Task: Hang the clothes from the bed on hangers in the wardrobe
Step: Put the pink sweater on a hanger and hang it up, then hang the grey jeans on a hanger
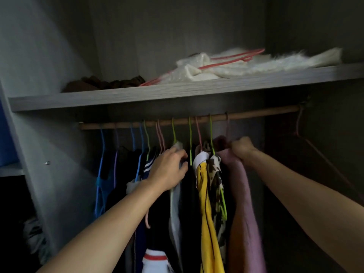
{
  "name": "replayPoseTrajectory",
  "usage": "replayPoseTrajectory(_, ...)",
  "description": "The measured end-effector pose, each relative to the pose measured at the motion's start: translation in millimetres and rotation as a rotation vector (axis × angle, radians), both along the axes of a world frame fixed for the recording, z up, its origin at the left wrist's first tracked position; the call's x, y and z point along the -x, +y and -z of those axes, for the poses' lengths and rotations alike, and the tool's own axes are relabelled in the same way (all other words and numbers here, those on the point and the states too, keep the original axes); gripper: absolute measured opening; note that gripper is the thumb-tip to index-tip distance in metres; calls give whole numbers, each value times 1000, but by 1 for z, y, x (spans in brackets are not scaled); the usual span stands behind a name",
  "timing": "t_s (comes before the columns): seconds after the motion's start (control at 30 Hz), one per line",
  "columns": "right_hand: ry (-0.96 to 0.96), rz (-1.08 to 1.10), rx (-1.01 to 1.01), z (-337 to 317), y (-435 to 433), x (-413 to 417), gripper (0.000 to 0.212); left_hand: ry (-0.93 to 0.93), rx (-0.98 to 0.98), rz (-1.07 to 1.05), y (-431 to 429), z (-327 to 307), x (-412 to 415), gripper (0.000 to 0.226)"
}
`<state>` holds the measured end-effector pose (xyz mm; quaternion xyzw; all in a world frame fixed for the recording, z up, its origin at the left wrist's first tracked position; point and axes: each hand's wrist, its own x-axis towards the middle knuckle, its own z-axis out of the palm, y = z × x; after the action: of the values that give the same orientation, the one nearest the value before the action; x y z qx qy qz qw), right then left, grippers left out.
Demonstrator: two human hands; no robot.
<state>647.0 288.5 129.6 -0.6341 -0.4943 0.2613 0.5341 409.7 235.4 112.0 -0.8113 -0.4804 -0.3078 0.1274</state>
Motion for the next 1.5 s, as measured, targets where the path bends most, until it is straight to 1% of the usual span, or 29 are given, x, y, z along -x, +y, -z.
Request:
replayPoseTrajectory(0.07, 11, -46, -11, 2, -1, -7, 24, -6, -57, 44, 13, -3, -5, 25)
replayPoseTrajectory(0.1, -34, -27, -26, 1, -3, -13, 24, -16, -84, 64, 18, -5, -10, 25)
replayPoseTrajectory(0.13, -143, 53, -38, -1, -7, -21, 24, -37, -106, 89, 21, -6, -17, 24)
replayPoseTrajectory(0.2, -442, 317, -89, -8, -20, -40, 21, -67, -148, 160, 24, -8, -35, 24)
replayPoseTrajectory(0.27, -708, 546, -205, -16, -32, -62, 24, -37, -144, 245, 22, -11, -56, 33)
replayPoseTrajectory(0.3, -813, 625, -233, -19, -38, -76, 29, -2, -138, 281, 22, -12, -67, 41)
replayPoseTrajectory(0.33, -889, 688, -213, -18, -40, -91, 37, 35, -139, 307, 21, -13, -77, 47)
replayPoseTrajectory(0.37, -934, 723, -139, -17, -42, -106, 46, 68, -139, 327, 20, -14, -86, 52)
replayPoseTrajectory(0.4, -931, 728, -30, -14, -44, -118, 55, 98, -130, 344, 21, -13, -94, 54)
replayPoseTrajectory(0.43, -876, 711, 89, -9, -45, -128, 60, 132, -114, 357, 22, -11, -101, 56)
replayPoseTrajectory(0.47, -799, 680, 189, -4, -45, -137, 60, 164, -90, 367, 25, -9, -106, 56)
replayPoseTrajectory(0.5, -734, 646, 263, 2, -46, -143, 54, 185, -57, 377, 28, -6, -110, 53)
replayPoseTrajectory(0.53, -687, 609, 289, 7, -45, -148, 47, 187, -15, 390, 32, -3, -112, 49)
replayPoseTrajectory(0.6, -583, 572, 211, 12, -42, -154, 38, 163, 52, 414, 38, 0, -112, 41)
replayPoseTrajectory(0.67, -477, 555, 107, 4, -38, -157, 36, 146, 61, 418, 40, 2, -110, 39)
replayPoseTrajectory(0.73, -398, 545, 47, -10, -38, -154, 31, 145, 56, 416, 39, 4, -109, 38)
replayPoseTrajectory(0.83, -351, 508, -53, -17, -48, -145, 23, 131, 32, 412, 41, 7, -108, 36)
replayPoseTrajectory(0.9, -322, 461, -97, -4, -68, -136, 23, 105, 1, 396, 43, 9, -111, 36)
replayPoseTrajectory(1.0, -364, 434, -102, 35, -112, -121, 23, 59, -92, 353, 38, 17, -124, 38)
replayPoseTrajectory(1.1, -393, 462, 35, 77, -165, -119, 18, 17, -146, 333, 18, 22, -139, 45)
replayPoseTrajectory(1.2, -390, 481, 174, 109, -221, -128, 29, 44, -220, 344, -14, 23, -157, 35)
replayPoseTrajectory(1.23, -398, 468, 203, 116, -240, -132, 29, 55, -222, 365, -27, 24, -164, 32)
replayPoseTrajectory(1.3, -450, 421, 255, 128, -276, -143, 24, 86, -182, 440, -55, 30, -182, 26)
replayPoseTrajectory(1.37, -516, 379, 308, 137, -316, -157, 19, 86, -100, 523, -87, 42, -203, 23)
replayPoseTrajectory(1.5, -570, 350, 394, 157, -418, -191, 21, 70, 28, 623, -161, 84, -247, 17)
